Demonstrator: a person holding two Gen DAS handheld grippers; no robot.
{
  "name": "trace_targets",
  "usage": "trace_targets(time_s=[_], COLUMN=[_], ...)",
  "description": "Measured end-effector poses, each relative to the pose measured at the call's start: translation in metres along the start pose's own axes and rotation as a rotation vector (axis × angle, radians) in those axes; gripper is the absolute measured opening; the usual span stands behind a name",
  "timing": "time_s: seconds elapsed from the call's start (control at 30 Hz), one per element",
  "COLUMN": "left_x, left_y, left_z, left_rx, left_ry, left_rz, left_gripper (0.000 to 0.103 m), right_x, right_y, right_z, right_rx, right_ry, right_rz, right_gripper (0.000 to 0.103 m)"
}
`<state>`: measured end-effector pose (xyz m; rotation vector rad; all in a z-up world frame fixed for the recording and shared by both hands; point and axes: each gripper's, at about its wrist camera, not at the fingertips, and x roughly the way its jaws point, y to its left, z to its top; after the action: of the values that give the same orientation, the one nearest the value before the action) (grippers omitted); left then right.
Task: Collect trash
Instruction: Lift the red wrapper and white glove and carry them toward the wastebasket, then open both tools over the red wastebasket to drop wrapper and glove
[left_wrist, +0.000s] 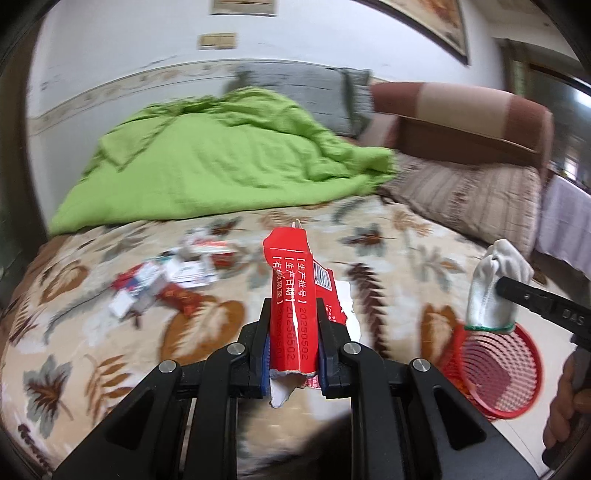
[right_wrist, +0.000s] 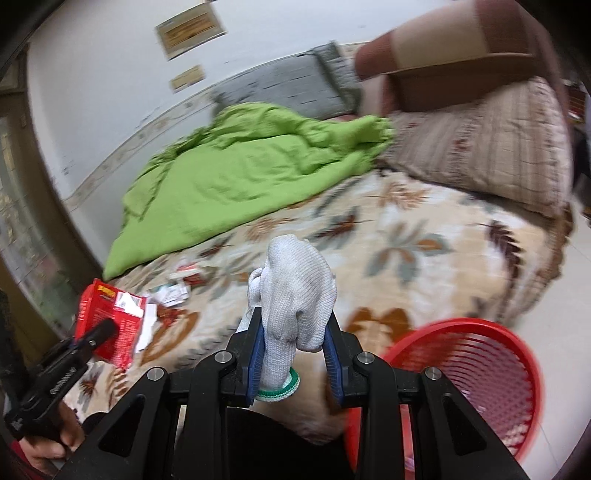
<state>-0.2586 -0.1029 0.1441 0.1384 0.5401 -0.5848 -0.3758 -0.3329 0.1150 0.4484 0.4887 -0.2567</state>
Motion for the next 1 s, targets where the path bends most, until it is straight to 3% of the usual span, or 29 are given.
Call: trace_targets(time_s=[0.23, 0.43, 0.8, 0.9, 0.97, 1.0], left_x=[0.006, 0.019, 0.051, 0.052, 0.050, 0.050], left_y=[-0.062, -0.107, -0.177, -0.186, -0.186, -0.185], left_z=[0.008, 0.013, 0.003, 0.002, 0.003, 0.003], left_rx=[0.064, 0.060, 0.121, 0.139, 0.143, 0.144], left_ry=[0.045, 0.115, 0.251, 0.253, 0.240, 0.239], left_rz=[-0.177, -0.311, -0.437, -0.461, -0.468, -0.467], left_gripper=[0.018, 0.018, 0.018, 0.019, 0.022, 0.027], right_x=[-0.040, -0.056, -0.054, -0.053, -0.053, -0.054], right_y=[-0.056, -0.089, -0.121, -0.125, -0.125, -0.124], right_z=[-0.003, -0.006, -0.018, -0.019, -0.019, -0.019], right_rx=[0.054, 0.093, 0.131, 0.143, 0.145, 0.142], right_ry=[-0.016, -0.016, 0.010, 0.016, 0.020, 0.013], right_rz=[-0.137, -0.209, -0.268, -0.275, -0.272, -0.274], right_gripper=[0.032, 0.033, 0.035, 0.046, 0.059, 0.062])
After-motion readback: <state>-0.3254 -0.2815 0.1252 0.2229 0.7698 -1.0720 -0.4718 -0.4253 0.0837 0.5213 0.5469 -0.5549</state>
